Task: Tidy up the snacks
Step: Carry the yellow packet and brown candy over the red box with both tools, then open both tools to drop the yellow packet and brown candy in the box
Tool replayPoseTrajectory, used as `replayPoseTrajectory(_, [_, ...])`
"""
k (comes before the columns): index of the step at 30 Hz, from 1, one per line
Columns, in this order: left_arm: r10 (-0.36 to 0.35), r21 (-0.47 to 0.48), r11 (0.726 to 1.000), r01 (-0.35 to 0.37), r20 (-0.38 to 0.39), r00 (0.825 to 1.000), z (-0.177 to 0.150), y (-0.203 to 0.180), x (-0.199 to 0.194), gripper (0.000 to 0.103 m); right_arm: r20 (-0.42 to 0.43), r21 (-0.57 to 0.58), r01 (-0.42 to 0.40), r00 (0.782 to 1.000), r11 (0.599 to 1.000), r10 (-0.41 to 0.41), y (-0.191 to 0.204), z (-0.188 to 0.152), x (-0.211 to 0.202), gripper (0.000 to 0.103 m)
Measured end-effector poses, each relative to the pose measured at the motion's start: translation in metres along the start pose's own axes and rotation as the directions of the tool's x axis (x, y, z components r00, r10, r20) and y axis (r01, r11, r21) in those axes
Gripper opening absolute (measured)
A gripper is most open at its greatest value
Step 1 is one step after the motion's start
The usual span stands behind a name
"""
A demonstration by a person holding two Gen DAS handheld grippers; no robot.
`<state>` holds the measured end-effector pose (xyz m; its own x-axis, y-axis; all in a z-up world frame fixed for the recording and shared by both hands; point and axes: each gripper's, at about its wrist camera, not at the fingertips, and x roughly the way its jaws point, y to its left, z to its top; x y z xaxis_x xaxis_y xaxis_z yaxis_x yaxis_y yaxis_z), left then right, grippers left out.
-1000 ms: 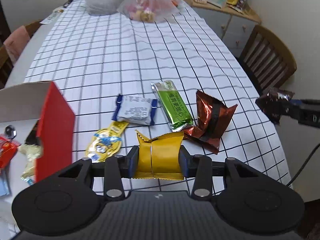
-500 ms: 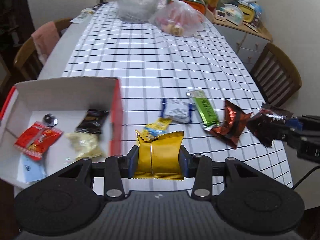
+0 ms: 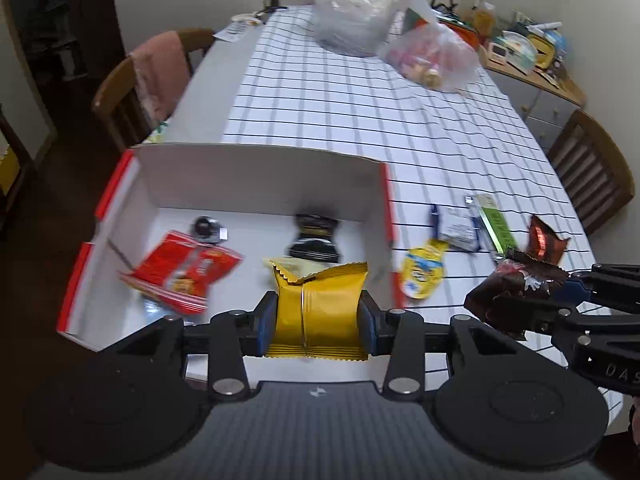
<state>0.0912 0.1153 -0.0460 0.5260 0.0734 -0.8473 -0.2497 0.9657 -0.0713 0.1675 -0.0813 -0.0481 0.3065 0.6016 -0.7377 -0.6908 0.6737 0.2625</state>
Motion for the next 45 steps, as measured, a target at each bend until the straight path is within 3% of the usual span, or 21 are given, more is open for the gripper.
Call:
replayPoseTrajectory(11, [0.086,0.002,0.996,-0.086,-0.041,0.995,0.020,0.076,0.015,0.041,-0.076,-0.046,-0.008,0.997,0.999,0.004,0.055,0.015,0.061,0.030])
replayPoseTrajectory(19, [0.132,0.052,0.990,-0.127,-0.088,0.987,0.040,0.111,0.041,0.041,-0.144,-0.103,0.034,0.988,0.994,-0.049,0.075,0.022,0.111,0.030])
replayPoseTrajectory(35, [0.182,0.205,0.969,-0.138,-0.210,0.961,0.055,0.109,0.105,0.041,-0.280,-0.200,0.029,0.956,0.979,-0.085,0.102,0.015,0.175,0.031])
replayPoseTrajectory(45, [0.192,0.216,0.966,-0.143,-0.226,0.955,0.050,0.109,0.112,0.041,-0.286,-0.187,0.043,0.953,0.981,-0.096,0.100,0.011,0.179,0.033])
